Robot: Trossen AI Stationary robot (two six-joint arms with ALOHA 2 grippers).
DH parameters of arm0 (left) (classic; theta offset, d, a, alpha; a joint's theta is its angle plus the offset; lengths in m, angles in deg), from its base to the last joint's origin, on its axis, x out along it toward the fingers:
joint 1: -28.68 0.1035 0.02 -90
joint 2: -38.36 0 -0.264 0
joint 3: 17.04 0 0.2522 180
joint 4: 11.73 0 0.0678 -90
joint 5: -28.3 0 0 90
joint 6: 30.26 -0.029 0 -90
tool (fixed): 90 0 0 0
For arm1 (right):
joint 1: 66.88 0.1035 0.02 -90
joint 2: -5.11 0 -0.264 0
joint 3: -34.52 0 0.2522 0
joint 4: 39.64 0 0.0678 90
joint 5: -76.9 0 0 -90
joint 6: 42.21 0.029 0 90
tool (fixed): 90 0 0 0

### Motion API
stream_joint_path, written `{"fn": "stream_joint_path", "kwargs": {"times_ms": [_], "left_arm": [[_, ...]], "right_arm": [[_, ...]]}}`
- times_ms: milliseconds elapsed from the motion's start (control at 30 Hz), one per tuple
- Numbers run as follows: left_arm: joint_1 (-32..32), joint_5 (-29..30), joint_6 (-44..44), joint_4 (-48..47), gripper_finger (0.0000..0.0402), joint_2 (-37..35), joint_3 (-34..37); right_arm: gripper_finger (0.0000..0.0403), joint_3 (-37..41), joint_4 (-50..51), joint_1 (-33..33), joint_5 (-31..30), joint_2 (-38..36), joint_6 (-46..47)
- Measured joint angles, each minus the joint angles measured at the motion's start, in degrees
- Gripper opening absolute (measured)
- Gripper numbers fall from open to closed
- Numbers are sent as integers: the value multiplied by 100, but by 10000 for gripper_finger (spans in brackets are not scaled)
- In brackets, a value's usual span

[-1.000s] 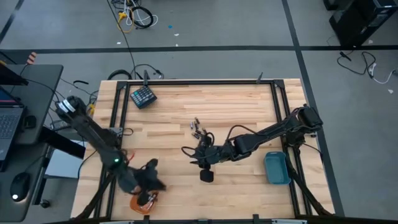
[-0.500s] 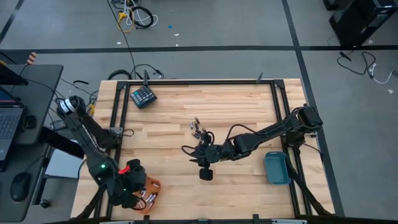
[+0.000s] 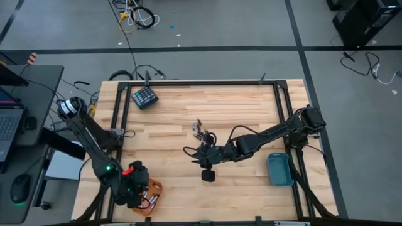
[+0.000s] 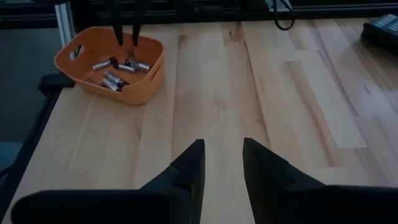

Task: Sort batteries
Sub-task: Put the silver battery into the orange bin

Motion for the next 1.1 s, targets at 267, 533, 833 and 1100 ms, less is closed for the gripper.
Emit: {"fn": "stream_joint_path", "kwargs": {"times_ms": [267, 533, 833, 1100], "left_arm": [[0, 17, 81, 10, 75, -2, 0], [0, 276, 82, 6, 76, -2, 0], [2, 941, 45, -43, 76, -4, 0], [2, 1260, 8, -62, 76, -4, 0]], "right_arm": [[95, 0, 605, -98, -235, 4, 711], [93, 4, 1866, -287, -138, 196, 2640], [91, 4, 1587, -391, 536, 910, 3292], [84, 4, 1576, -435, 668, 1121, 3646]]}}
